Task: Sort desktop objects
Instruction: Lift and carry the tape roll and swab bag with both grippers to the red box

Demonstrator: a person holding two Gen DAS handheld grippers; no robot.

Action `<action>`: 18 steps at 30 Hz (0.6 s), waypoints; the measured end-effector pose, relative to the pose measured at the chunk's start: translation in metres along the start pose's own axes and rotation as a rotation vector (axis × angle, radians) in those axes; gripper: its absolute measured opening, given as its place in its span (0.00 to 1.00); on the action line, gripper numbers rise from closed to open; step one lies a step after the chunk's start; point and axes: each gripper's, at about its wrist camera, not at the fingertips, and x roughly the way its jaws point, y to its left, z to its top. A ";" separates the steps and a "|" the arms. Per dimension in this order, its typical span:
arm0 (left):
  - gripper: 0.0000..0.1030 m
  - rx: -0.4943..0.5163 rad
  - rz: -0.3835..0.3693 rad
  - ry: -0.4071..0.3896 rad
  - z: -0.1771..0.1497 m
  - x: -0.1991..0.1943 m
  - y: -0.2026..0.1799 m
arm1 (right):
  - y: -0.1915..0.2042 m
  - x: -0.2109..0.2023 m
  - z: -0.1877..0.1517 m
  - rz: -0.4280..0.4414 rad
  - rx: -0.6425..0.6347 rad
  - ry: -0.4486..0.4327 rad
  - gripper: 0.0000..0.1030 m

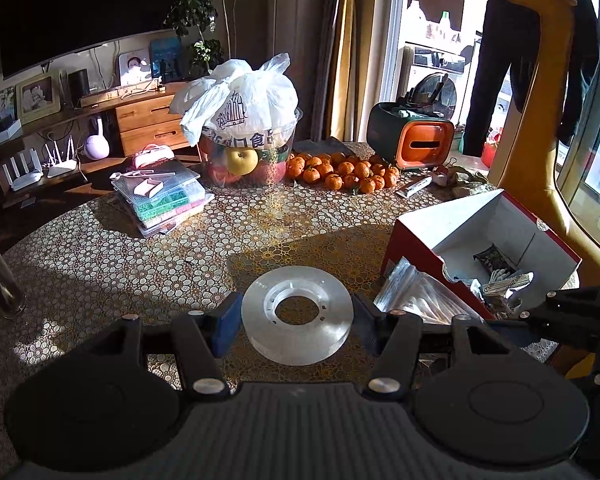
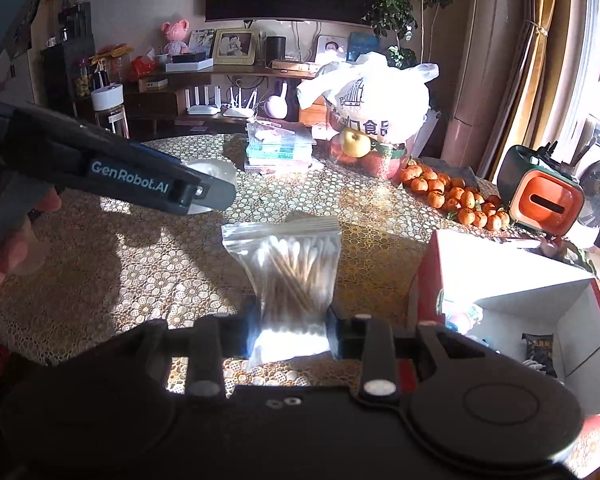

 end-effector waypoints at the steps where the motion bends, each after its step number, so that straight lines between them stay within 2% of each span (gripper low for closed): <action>1: 0.57 0.002 -0.009 -0.002 0.000 -0.003 -0.005 | -0.003 -0.005 0.000 -0.005 0.000 -0.007 0.32; 9: 0.57 0.068 -0.068 -0.019 0.002 -0.016 -0.053 | -0.034 -0.037 -0.010 -0.068 0.014 -0.029 0.32; 18: 0.57 0.127 -0.142 0.004 0.010 0.002 -0.107 | -0.080 -0.048 -0.025 -0.127 0.053 -0.014 0.32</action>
